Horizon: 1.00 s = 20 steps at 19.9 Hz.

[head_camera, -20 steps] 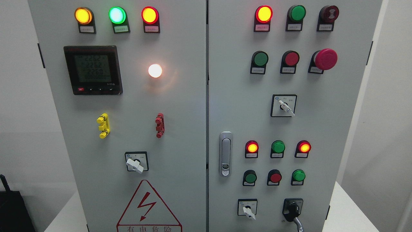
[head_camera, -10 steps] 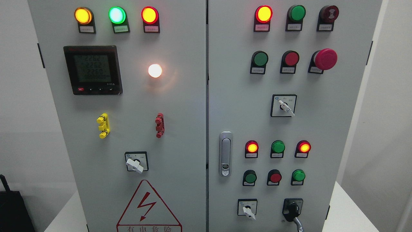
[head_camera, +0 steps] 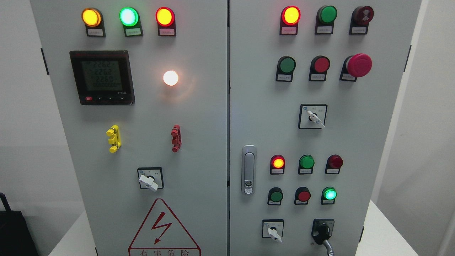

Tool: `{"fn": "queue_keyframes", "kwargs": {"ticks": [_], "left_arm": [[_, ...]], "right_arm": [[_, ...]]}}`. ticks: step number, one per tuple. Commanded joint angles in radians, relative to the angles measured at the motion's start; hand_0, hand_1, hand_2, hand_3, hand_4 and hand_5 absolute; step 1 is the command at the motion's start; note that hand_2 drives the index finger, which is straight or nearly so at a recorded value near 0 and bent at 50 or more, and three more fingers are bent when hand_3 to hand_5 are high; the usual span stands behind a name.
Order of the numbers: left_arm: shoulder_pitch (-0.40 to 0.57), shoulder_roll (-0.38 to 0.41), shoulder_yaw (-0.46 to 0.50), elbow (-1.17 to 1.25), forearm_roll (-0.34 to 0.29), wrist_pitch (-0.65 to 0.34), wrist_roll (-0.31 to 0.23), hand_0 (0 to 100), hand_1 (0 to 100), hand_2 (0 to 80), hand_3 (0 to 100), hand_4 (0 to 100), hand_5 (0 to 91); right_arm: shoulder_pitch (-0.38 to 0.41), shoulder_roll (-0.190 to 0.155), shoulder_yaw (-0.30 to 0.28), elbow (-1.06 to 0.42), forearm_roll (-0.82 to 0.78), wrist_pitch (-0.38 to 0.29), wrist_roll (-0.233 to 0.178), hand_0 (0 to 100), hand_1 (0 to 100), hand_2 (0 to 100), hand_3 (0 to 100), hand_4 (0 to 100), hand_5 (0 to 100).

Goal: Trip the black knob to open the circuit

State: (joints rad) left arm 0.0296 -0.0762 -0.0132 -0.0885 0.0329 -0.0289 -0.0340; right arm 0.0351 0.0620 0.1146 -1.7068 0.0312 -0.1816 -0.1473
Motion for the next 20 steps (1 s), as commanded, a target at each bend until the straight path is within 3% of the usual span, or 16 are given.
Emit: {"fn": "queue_keyframes", "kwargs": {"ticks": [1, 20], "left_arm": [[0.000, -0.001, 0.001, 0.001, 0.002, 0.000, 0.000, 12, 39, 0.0, 0, 0, 0.0], [0.000, -0.001, 0.001, 0.001, 0.002, 0.001, 0.000, 12, 39, 0.0, 0, 0, 0.0]], "right_arm": [[-0.029, 0.007, 0.046, -0.050, 0.006, -0.025, 0.032, 70, 78, 1, 100, 100, 98], [-0.023, 0.007, 0.034, -0.048, 0.004, -0.025, 0.031, 71, 78, 1, 100, 100, 98]]}}
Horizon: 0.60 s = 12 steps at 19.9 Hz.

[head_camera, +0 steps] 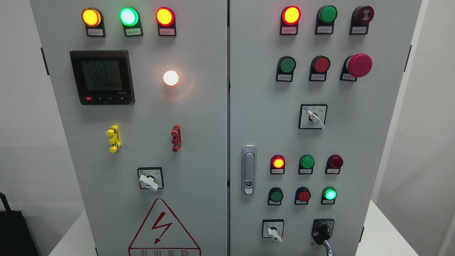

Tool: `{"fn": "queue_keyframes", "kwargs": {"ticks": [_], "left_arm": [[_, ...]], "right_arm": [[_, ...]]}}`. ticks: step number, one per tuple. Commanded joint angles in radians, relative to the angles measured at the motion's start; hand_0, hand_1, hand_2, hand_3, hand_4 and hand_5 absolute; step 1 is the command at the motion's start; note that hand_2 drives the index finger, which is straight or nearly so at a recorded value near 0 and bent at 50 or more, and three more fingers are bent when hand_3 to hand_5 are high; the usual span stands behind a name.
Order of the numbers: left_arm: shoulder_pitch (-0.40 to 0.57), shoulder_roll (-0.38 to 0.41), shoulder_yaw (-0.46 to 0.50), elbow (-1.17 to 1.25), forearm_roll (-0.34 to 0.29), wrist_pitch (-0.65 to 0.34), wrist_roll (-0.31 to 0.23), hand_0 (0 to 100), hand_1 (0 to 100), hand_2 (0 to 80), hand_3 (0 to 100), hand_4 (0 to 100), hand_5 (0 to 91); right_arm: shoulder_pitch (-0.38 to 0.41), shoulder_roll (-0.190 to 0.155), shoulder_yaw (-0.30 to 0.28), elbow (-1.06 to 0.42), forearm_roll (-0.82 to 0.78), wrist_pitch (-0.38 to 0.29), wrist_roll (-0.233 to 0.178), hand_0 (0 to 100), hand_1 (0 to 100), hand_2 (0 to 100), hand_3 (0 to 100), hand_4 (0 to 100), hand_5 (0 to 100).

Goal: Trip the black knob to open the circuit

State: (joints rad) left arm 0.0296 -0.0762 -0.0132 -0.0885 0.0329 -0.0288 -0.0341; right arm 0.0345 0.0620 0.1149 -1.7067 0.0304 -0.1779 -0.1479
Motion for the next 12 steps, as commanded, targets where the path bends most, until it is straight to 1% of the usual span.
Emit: {"fn": "queue_keyframes", "kwargs": {"ticks": [1, 12], "left_arm": [[0.000, 0.000, 0.001, 0.001, 0.002, 0.001, 0.000, 12, 39, 0.0, 0, 0, 0.0], [0.000, 0.000, 0.001, 0.001, 0.002, 0.001, 0.000, 12, 39, 0.0, 0, 0, 0.0]], "right_arm": [[-0.022, 0.007, 0.031, -0.048, 0.003, -0.029, 0.031, 71, 78, 1, 100, 100, 98], [-0.015, -0.002, 0.003, -0.048, -0.003, -0.034, 0.030, 71, 79, 1, 100, 100, 98]]}}
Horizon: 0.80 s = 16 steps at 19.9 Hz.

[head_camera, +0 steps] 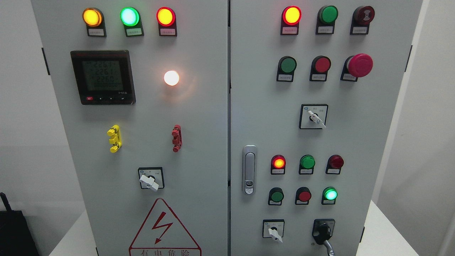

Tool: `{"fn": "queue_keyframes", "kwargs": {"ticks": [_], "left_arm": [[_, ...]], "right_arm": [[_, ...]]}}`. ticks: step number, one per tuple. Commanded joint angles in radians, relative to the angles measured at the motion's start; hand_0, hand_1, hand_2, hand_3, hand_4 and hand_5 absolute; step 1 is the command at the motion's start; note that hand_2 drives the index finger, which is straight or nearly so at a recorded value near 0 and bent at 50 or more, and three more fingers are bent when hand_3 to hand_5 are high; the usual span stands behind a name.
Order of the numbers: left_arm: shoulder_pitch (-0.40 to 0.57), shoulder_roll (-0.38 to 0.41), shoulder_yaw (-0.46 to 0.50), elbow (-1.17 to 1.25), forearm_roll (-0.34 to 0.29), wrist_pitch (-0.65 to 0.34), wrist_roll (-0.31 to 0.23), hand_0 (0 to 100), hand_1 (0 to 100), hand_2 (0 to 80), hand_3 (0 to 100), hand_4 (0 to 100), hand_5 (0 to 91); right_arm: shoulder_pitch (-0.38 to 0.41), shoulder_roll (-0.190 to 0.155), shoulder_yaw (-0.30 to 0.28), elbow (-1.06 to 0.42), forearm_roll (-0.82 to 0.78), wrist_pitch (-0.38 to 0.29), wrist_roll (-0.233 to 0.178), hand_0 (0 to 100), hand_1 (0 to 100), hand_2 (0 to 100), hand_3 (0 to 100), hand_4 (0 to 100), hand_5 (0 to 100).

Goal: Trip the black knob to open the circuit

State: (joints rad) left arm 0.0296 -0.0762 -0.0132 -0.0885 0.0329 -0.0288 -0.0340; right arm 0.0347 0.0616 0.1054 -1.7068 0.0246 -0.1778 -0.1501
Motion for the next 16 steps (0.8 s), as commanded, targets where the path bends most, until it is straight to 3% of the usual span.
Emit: {"fn": "queue_keyframes", "kwargs": {"ticks": [1, 16], "left_arm": [[0.000, 0.000, 0.001, 0.001, 0.002, 0.001, 0.000, 12, 39, 0.0, 0, 0, 0.0], [0.000, 0.000, 0.001, 0.001, 0.002, 0.000, 0.000, 12, 39, 0.0, 0, 0, 0.0]], "right_arm": [[-0.015, -0.002, 0.011, -0.048, 0.003, -0.034, 0.032, 71, 79, 1, 100, 100, 98], [-0.009, -0.009, -0.033, -0.031, -0.020, -0.034, 0.033, 71, 80, 1, 100, 100, 98]]}}
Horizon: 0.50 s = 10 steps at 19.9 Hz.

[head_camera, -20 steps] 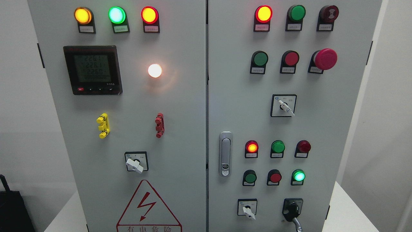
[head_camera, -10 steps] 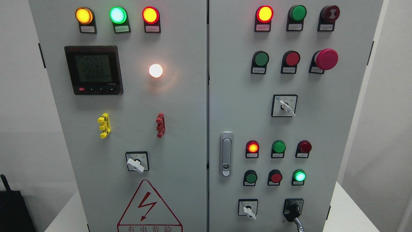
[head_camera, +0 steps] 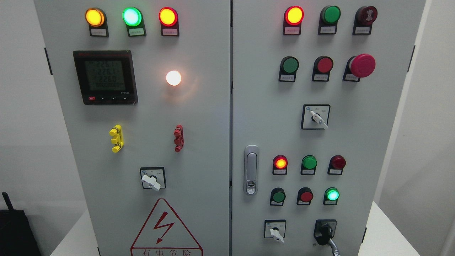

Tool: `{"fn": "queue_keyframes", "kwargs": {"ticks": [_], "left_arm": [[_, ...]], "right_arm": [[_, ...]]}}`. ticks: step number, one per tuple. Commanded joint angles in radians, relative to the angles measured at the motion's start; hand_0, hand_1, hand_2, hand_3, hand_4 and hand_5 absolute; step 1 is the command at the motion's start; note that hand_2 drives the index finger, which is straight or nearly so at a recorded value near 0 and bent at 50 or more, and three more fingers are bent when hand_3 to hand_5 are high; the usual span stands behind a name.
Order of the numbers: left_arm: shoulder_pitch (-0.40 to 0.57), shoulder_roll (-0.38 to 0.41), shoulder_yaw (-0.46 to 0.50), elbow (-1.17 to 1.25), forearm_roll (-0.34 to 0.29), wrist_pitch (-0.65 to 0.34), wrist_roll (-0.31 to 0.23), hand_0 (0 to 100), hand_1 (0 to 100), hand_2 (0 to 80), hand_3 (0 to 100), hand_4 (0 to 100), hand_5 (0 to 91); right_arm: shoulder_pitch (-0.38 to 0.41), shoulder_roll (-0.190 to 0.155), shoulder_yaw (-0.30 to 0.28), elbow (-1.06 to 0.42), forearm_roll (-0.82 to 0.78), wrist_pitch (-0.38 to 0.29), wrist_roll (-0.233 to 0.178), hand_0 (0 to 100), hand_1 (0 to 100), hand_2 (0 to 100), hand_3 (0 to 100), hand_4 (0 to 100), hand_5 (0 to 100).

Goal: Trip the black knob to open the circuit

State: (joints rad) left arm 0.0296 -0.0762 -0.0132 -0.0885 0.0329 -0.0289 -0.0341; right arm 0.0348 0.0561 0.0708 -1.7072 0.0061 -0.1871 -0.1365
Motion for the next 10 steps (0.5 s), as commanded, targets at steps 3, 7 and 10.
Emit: {"fn": "queue_keyframes", "kwargs": {"ticks": [3, 7, 10], "left_arm": [[0.000, 0.000, 0.001, 0.001, 0.002, 0.001, 0.000, 12, 39, 0.0, 0, 0, 0.0], [0.000, 0.000, 0.001, 0.001, 0.002, 0.001, 0.000, 12, 39, 0.0, 0, 0, 0.0], [-0.002, 0.000, 0.001, 0.001, 0.002, 0.001, 0.000, 12, 39, 0.0, 0, 0, 0.0]], "right_arm": [[-0.003, -0.004, -0.006, -0.028, -0.002, -0.025, 0.020, 71, 80, 1, 100, 100, 98], [-0.003, -0.013, -0.017, -0.022, -0.003, -0.025, 0.020, 72, 80, 1, 100, 100, 98], [0.002, -0.018, -0.020, -0.017, -0.003, -0.023, 0.020, 72, 80, 1, 100, 100, 98]]}}
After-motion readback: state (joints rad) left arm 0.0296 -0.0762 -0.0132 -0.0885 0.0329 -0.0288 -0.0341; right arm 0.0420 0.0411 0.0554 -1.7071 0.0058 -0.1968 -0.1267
